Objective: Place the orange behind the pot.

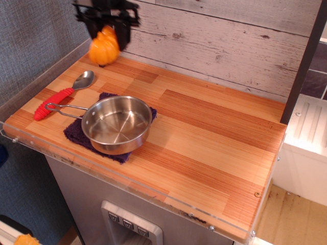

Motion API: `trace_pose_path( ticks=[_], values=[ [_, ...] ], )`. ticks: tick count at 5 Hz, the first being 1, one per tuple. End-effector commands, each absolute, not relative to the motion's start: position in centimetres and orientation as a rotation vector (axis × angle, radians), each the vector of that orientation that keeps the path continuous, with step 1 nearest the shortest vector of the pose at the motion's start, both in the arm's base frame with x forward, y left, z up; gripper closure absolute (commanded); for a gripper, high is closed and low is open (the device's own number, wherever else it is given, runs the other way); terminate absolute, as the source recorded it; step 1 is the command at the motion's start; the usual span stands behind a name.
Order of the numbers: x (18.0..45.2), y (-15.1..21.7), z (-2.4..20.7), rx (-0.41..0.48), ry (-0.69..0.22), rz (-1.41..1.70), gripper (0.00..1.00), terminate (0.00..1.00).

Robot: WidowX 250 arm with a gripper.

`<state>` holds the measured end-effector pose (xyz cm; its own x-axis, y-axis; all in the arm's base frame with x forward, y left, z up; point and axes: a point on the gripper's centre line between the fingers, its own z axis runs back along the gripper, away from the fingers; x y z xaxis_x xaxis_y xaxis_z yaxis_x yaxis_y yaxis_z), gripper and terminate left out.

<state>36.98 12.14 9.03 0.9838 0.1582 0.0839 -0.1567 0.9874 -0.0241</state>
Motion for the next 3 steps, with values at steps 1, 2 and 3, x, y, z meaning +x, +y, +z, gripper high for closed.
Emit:
trace_pose_path(
  ticks=[1, 2, 3],
  values=[
    [39.06, 13.14, 7.15, 0.049, -0.102, 0.15, 1.0, 0.0],
    [39.33, 13.84, 6.26, 0.051, -0.09, 0.151, 0.0, 0.0],
    [39.44, 13.97, 6.35, 0.04, -0.104, 0.156, 0.0, 0.0]
  ],
)
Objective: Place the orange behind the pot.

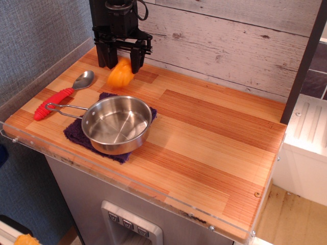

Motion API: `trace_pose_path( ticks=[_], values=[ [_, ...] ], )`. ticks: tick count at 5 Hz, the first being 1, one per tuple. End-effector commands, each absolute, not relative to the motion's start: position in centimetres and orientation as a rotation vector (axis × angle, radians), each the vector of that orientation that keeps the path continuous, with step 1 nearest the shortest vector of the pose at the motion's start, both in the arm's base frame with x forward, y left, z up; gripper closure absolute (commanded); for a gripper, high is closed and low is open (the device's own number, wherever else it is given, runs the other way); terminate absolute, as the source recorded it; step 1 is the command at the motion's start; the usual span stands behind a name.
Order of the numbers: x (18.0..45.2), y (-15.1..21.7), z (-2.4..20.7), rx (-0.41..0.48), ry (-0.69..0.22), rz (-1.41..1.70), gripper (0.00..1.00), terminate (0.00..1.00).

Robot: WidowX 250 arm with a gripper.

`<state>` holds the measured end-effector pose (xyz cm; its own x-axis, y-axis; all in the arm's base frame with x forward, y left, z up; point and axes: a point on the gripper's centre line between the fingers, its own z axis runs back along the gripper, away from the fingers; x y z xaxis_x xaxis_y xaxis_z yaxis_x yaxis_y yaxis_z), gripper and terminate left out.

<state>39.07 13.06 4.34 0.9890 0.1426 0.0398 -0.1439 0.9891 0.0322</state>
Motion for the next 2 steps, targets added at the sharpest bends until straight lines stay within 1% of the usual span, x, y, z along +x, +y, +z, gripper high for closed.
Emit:
trace_pose_path(
  ticks=[1, 2],
  values=[
    [39.3, 13.9, 8.3, 0.034, -0.136, 0.145, 0.0, 0.0],
    [38.5, 13.0, 13.2, -0.024, -0.222, 0.139, 0.0, 0.0]
  ],
)
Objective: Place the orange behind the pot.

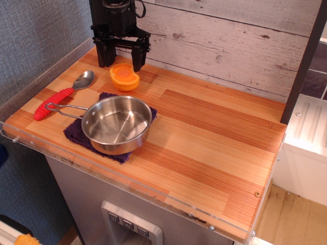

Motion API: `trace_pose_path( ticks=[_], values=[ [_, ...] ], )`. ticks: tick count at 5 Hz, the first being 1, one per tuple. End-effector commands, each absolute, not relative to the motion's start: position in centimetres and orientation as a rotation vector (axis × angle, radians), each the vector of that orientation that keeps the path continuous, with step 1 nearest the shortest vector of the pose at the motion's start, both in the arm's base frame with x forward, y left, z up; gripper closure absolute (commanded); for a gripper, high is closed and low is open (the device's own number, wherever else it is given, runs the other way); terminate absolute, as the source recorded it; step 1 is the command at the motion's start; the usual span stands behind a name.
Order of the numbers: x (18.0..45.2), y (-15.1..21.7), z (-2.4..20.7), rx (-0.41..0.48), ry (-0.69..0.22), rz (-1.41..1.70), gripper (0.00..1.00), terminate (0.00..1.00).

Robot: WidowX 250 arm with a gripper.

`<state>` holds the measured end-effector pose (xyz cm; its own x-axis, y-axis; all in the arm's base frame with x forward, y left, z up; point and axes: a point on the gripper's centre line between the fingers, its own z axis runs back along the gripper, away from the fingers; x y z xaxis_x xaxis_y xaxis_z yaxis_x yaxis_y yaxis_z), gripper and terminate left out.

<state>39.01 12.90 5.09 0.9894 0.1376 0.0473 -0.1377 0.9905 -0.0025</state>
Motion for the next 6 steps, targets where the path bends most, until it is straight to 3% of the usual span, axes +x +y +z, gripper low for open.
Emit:
trace_pose_path(
  ticks=[1, 4, 5, 6],
  values=[
    [36.9, 11.1, 16.9, -0.067, -0.284, 0.072, 0.0, 0.0],
    [35.2, 10.2, 15.6, 0.079, -0.108, 0.053, 0.0, 0.0],
    [35.2, 10.2, 15.6, 0.079, -0.108, 0.053, 0.0, 0.0],
    [35.2, 10.2, 15.6, 0.079, -0.108, 0.053, 0.0, 1.0]
  ],
)
